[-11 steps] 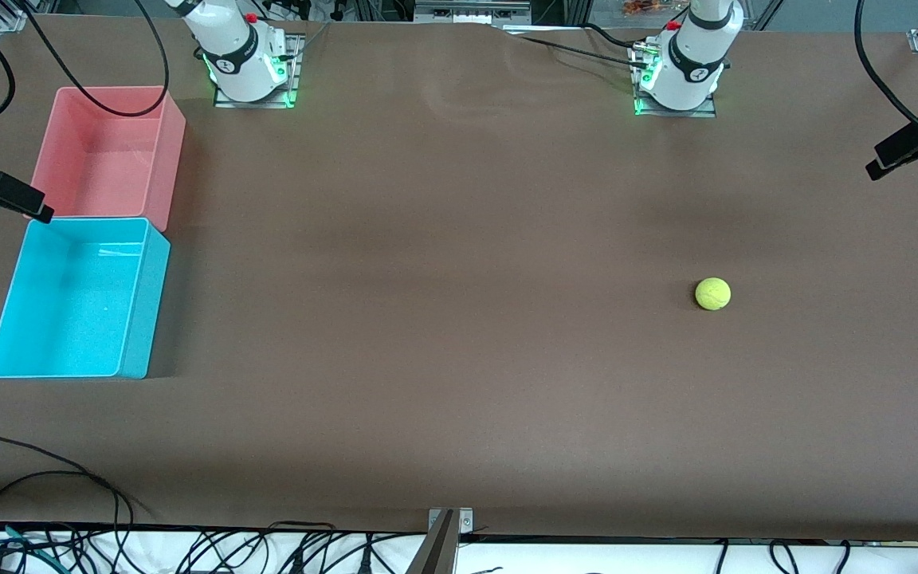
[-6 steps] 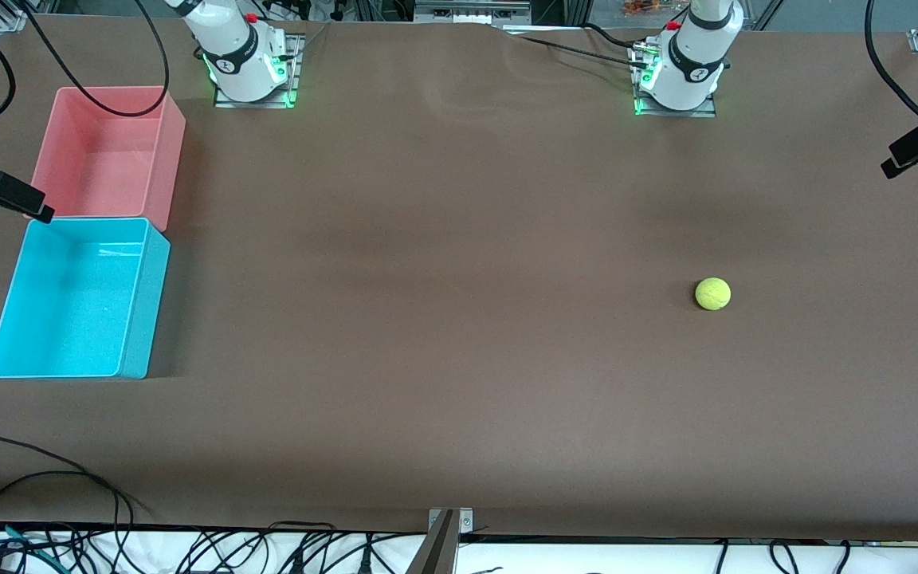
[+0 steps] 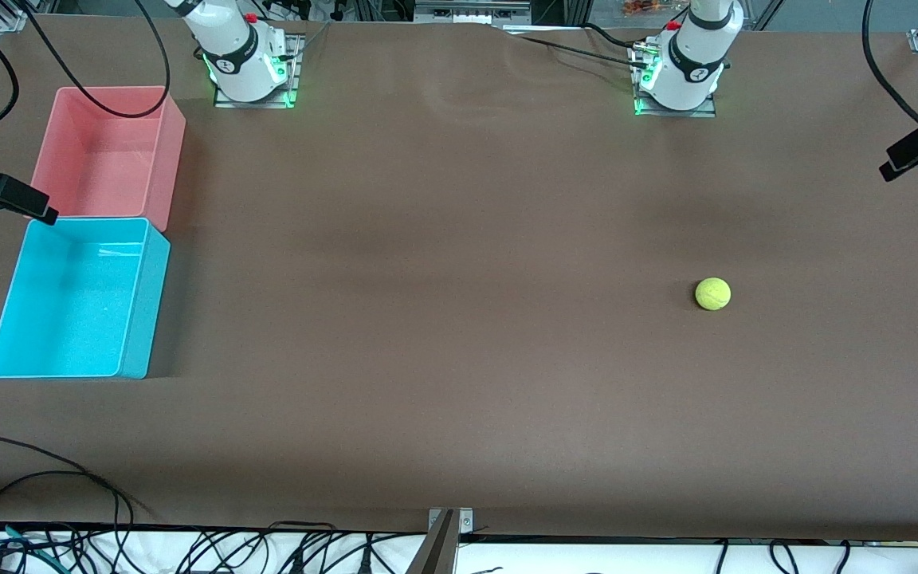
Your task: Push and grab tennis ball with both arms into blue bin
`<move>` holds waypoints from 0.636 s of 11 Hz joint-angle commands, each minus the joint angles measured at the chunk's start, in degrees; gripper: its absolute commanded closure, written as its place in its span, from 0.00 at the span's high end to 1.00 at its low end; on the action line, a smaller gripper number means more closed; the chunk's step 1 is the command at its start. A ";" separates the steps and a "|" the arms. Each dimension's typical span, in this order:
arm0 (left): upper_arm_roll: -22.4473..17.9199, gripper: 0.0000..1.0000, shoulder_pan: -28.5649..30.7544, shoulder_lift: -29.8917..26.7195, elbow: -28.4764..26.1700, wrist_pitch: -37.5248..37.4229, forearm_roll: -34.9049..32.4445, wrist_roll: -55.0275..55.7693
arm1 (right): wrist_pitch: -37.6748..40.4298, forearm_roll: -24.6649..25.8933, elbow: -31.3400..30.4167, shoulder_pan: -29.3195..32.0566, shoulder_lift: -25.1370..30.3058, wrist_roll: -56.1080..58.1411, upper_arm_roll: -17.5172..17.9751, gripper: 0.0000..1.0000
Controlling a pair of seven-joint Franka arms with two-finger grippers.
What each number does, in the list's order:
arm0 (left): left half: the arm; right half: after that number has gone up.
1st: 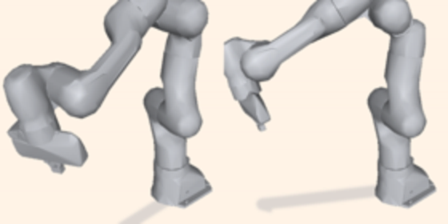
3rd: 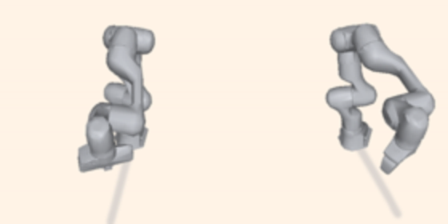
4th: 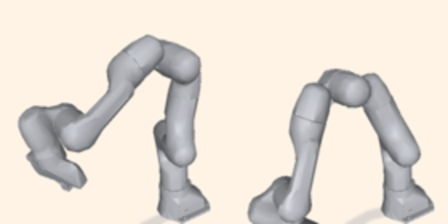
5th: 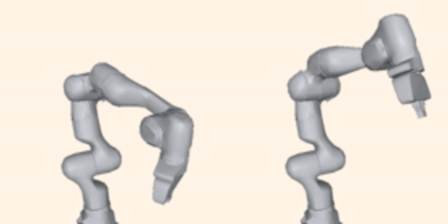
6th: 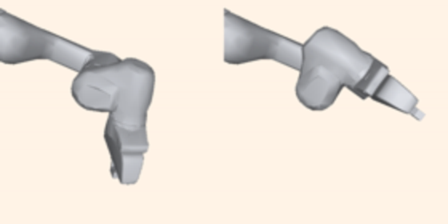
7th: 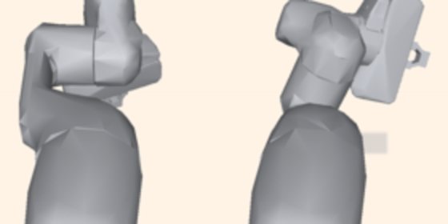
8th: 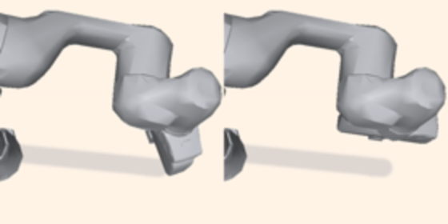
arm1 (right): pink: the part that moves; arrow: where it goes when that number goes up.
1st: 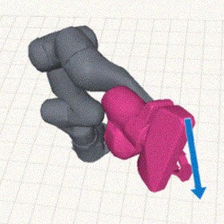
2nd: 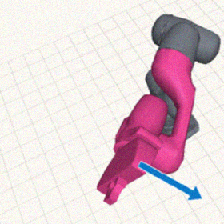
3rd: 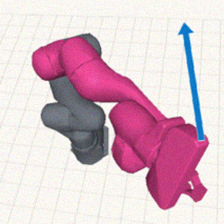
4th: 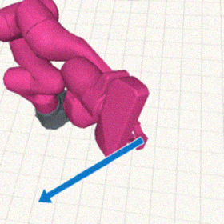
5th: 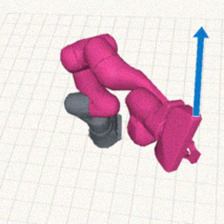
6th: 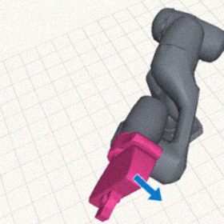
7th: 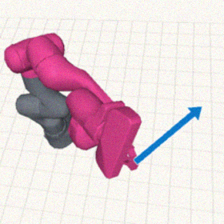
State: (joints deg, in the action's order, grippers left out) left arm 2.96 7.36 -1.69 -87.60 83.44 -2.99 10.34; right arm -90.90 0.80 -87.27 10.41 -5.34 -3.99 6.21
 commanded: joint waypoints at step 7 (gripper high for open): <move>1.53 1.00 1.43 -0.34 -4.69 3.05 0.08 -1.55 | 1.16 -0.54 0.88 0.05 -0.81 1.09 0.29 1.00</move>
State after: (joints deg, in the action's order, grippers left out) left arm 4.45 7.43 -1.53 -91.44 85.63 -5.56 10.09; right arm -90.74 0.79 -87.27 10.36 -5.76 -3.78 6.37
